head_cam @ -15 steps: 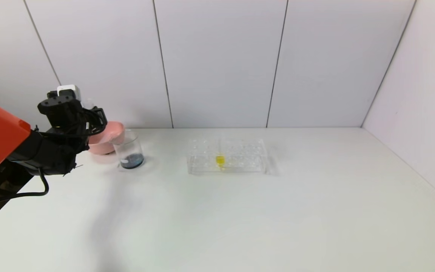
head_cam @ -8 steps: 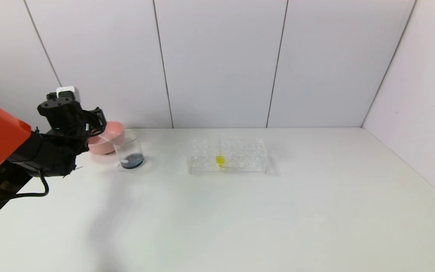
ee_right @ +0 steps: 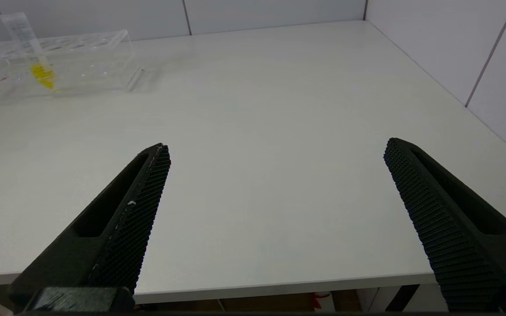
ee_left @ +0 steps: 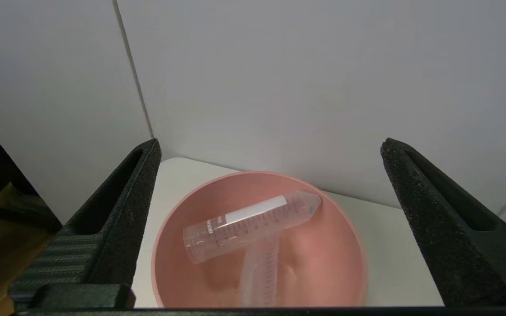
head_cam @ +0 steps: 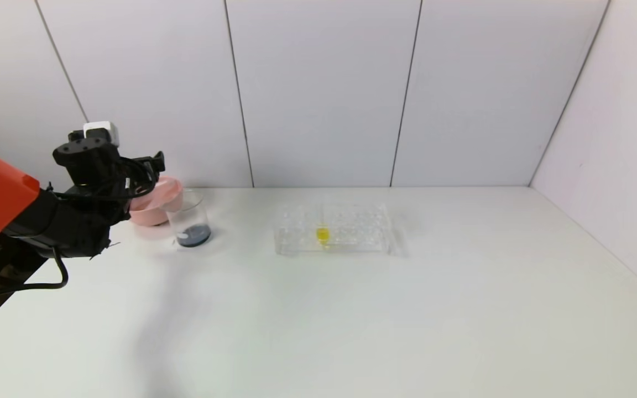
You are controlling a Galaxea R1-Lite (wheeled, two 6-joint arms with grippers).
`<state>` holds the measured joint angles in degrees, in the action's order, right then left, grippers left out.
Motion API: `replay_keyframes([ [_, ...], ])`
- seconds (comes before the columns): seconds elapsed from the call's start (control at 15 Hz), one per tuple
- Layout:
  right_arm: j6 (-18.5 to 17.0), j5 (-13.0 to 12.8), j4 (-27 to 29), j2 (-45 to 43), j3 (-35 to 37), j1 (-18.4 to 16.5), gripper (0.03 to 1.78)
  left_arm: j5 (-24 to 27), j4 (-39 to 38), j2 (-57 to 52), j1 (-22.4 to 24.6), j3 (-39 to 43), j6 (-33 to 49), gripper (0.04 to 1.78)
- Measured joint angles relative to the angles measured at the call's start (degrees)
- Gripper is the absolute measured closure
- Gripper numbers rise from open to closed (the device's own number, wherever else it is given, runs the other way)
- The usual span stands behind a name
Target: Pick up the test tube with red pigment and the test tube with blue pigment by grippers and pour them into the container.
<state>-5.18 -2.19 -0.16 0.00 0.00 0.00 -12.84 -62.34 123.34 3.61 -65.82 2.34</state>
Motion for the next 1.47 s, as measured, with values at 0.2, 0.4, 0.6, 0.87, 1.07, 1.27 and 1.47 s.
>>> replay_keyframes([
  [0.2,0.04,0.0,0.0,0.0,0.0,0.0,0.04,6.08,4.0,-4.71,-3.68,2.54,0.24,0.06],
  [0.4,0.0,0.0,0.0,0.0,0.0,0.0,0.04,12.09,7.44,-10.86,-7.68,7.11,0.44,0.06],
  [0.6,-0.02,0.02,0.0,0.0,0.0,0.0,0.04,12.35,7.88,-18.43,-9.31,14.14,0.13,0.06],
  [0.87,0.0,0.0,0.0,0.0,0.0,0.0,0.04,12.4,8.74,-33.6,-9.89,25.97,-1.96,0.06],
  [1.07,-0.02,0.02,0.0,0.0,0.0,0.0,0.04,12.53,12.51,-48.9,-10.0,32.99,-4.51,0.06],
  [1.27,0.0,0.0,0.0,0.0,0.0,0.0,0.04,12.95,22.25,-66.71,-10.0,35.5,-5.64,0.06],
  [1.47,0.01,0.0,0.0,0.0,0.0,-0.02,0.04,13.41,35.43,-84.52,-10.05,35.23,-6.13,0.06],
])
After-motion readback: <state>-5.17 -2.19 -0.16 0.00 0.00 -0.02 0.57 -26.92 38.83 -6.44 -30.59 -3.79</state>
